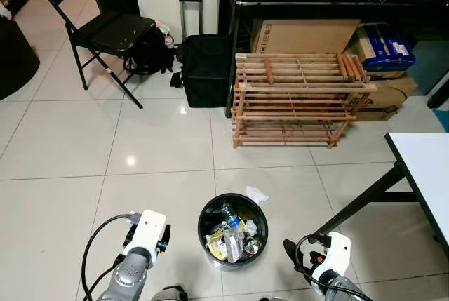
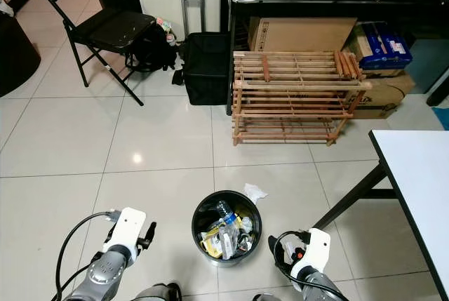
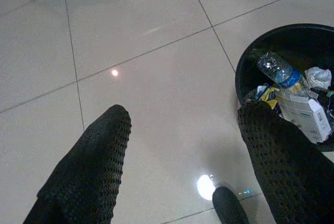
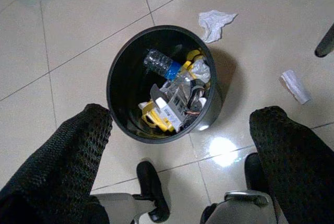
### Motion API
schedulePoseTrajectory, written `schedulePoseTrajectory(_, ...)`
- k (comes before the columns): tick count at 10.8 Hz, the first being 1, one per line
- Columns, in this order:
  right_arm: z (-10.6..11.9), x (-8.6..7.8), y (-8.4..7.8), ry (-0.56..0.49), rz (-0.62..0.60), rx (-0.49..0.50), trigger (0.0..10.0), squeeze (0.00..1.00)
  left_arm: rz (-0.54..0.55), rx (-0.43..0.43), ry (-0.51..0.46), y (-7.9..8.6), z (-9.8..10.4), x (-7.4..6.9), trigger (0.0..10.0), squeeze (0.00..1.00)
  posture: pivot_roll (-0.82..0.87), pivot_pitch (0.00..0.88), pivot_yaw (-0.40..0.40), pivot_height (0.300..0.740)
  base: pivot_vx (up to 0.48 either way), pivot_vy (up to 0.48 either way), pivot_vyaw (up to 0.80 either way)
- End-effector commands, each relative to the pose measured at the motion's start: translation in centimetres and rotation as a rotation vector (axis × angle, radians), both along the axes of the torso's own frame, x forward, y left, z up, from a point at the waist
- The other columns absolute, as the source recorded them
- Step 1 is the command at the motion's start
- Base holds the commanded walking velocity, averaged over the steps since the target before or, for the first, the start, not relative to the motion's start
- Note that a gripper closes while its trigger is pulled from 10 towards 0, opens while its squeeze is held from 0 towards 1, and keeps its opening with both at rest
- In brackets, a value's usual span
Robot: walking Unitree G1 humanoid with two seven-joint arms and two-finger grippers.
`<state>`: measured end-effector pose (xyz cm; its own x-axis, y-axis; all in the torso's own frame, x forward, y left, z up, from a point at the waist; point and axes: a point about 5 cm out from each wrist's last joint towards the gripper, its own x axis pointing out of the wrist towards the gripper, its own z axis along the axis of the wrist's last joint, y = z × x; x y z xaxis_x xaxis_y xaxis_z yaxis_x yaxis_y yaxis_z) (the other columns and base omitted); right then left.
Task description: Picking trash to rubbish bin
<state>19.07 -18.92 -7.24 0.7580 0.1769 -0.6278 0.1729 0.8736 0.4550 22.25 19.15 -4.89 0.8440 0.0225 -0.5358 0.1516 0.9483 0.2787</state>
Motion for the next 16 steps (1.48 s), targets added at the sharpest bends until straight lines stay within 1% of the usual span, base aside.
schedulePoseTrajectory(1,-0.18,-0.41,-0.41,0.014,-0.006,-0.02,10.0,0.0,0.046,-0.006,0.026,0.25,-0.48,-0.67,10.0,0.0,-0.03,0.066,-0.031,0.74,0.0,0.0,0.0)
schedulePoseTrajectory(6,-0.23,-0.55,-0.66,0.022,-0.001,-0.043,10.0,0.0,0.078,-0.005,0.038,0.66,-0.65,-0.97,10.0,0.0,-0.03,0.031,-0.038,0.74,0.0,0.0,0.0)
schedulePoseTrajectory(7,-0.24,-0.55,-0.77,0.027,-0.001,-0.062,10.0,0.0,0.08,0.003,0.04,0.87,-0.57,-0.82,10.0,0.0,-0.02,0.014,-0.038,0.74,0.0,0.0,-0.8)
schedulePoseTrajectory(11,-0.26,-0.49,-0.72,0.034,0.003,-0.073,10.0,0.0,0.073,0.009,0.038,1.03,-0.4,-0.54,10.0,0.0,-0.02,0.0,-0.031,0.74,0.0,0.0,-0.77)
schedulePoseTrajectory(16,-0.31,-0.61,-0.75,0.038,0.008,-0.079,10.0,0.0,0.071,0.008,0.034,0.87,-0.32,-0.36,10.0,0.0,-0.02,0.023,-0.038,0.74,0.0,0.0,-0.76)
